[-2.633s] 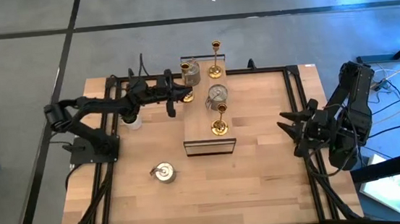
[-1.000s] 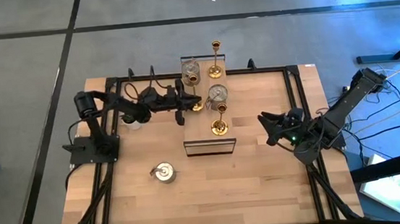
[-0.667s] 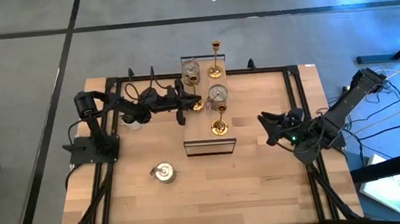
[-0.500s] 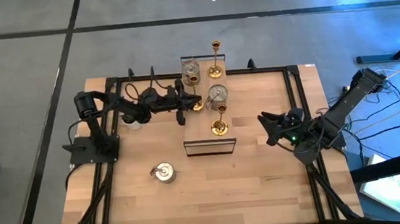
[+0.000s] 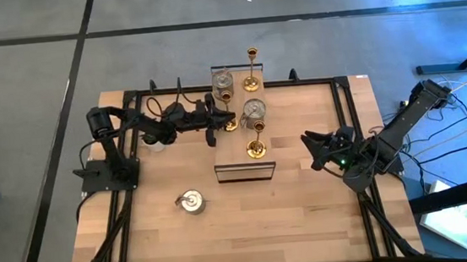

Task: Pick & Place candle stick holders
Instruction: Put the gold candle holder on the shelf

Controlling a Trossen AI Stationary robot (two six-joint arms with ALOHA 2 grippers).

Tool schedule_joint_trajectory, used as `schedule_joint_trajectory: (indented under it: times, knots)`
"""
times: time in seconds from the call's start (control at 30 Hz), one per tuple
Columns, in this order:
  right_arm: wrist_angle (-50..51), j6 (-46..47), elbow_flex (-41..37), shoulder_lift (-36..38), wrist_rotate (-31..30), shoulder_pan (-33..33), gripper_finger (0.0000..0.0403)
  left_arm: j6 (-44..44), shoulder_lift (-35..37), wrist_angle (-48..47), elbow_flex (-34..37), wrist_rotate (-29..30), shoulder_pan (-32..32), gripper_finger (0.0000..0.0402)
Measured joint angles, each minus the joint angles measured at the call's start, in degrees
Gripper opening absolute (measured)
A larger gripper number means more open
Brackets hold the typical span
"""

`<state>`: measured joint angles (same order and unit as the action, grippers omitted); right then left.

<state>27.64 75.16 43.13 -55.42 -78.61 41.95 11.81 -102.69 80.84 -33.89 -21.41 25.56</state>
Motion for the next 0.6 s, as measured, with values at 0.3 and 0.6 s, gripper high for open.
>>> schedule_joint_trajectory:
  times: [0.3, 0.6]
  knots:
    - [0.0, 0.0, 0.0, 0.0, 0.0, 0.0, 0.0175, 3.6, 0.0, 0.0, 0.0, -0.2, 0.8, 0.0033]
    - [0.2, 0.0, 0.0, 0.0, 0.0, 0.0, 0.0175, 3.5, 0.0, -0.1, 0.0, -0.4, 0.3, 0.0034]
